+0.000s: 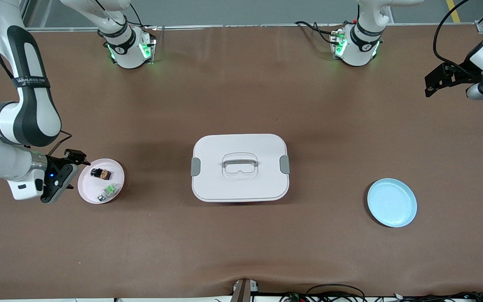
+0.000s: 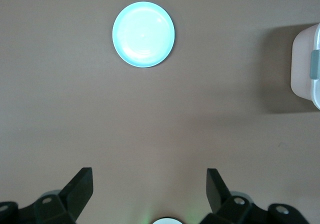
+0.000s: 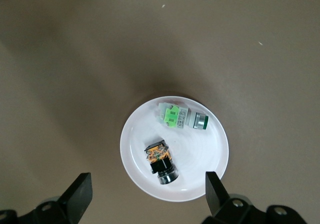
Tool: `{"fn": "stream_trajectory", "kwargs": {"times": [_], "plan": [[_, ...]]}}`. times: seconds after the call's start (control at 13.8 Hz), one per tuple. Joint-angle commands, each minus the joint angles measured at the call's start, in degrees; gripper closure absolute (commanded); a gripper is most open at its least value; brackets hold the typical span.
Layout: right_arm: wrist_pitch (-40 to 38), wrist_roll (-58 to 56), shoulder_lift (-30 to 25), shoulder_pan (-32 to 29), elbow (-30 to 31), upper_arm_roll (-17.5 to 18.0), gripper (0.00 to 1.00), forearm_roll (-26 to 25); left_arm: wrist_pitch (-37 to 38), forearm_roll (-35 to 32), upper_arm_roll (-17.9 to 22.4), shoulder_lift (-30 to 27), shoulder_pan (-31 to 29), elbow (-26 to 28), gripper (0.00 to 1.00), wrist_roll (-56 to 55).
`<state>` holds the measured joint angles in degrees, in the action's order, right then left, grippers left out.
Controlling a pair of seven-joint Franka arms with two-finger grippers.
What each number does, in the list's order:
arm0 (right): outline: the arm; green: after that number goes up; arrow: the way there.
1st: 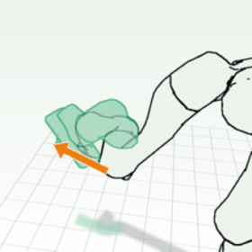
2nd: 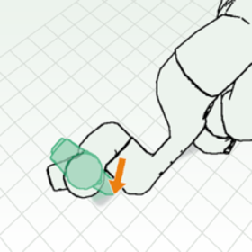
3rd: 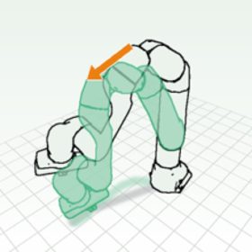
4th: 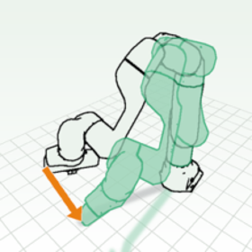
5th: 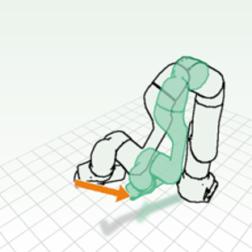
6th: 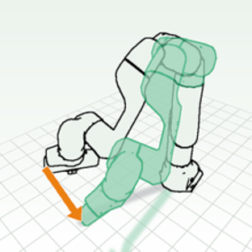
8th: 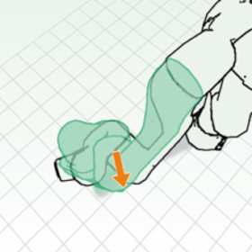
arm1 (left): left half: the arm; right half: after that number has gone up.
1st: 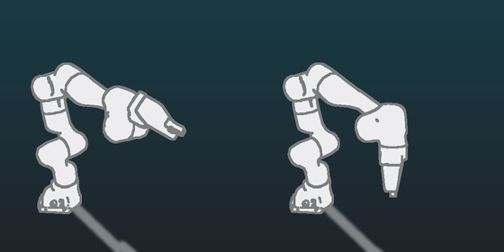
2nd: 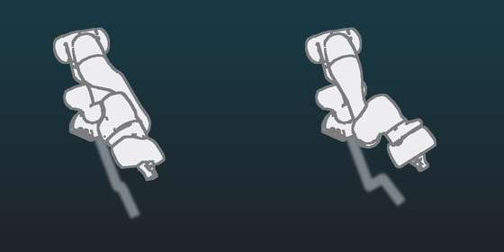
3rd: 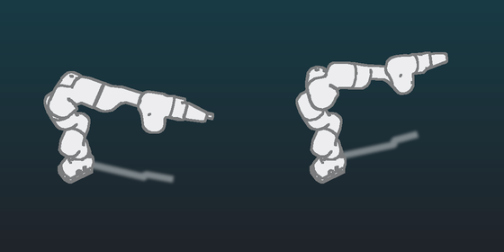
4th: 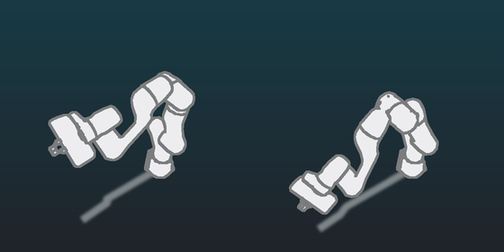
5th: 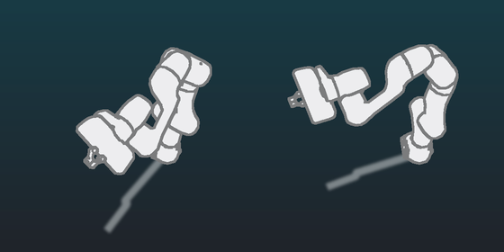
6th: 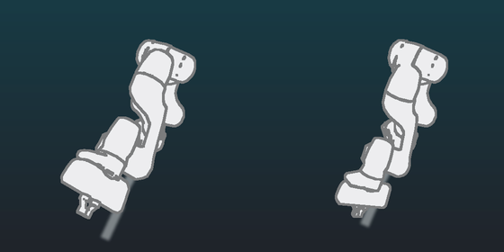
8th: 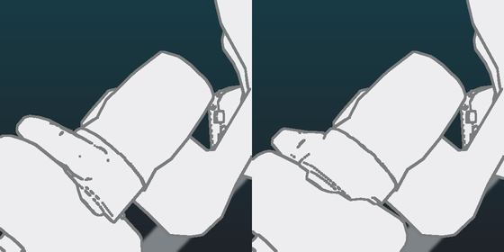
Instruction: Transfer orange switch to right arm and place
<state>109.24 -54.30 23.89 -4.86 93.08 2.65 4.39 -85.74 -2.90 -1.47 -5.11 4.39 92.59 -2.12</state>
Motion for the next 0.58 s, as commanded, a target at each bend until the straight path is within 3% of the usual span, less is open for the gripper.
{"fn": "stream_trajectory", "kwargs": {"times": [0.0, 0.51], "plan": [[-6.12, 12.59, 0.02, 2.04, -5.43, -0.27, 0.0, -2.62, 0.4, 0.35, -0.46, -0.16, -0.44, -0.04, 0.0, 1.24], [-9.64, 34.69, -2.18, 0.73, -10.62, -0.36, 0.0, -3.16, 1.28, 0.35, -0.46, -0.34, -0.53, 0.23, 0.0, 1.06]]}}
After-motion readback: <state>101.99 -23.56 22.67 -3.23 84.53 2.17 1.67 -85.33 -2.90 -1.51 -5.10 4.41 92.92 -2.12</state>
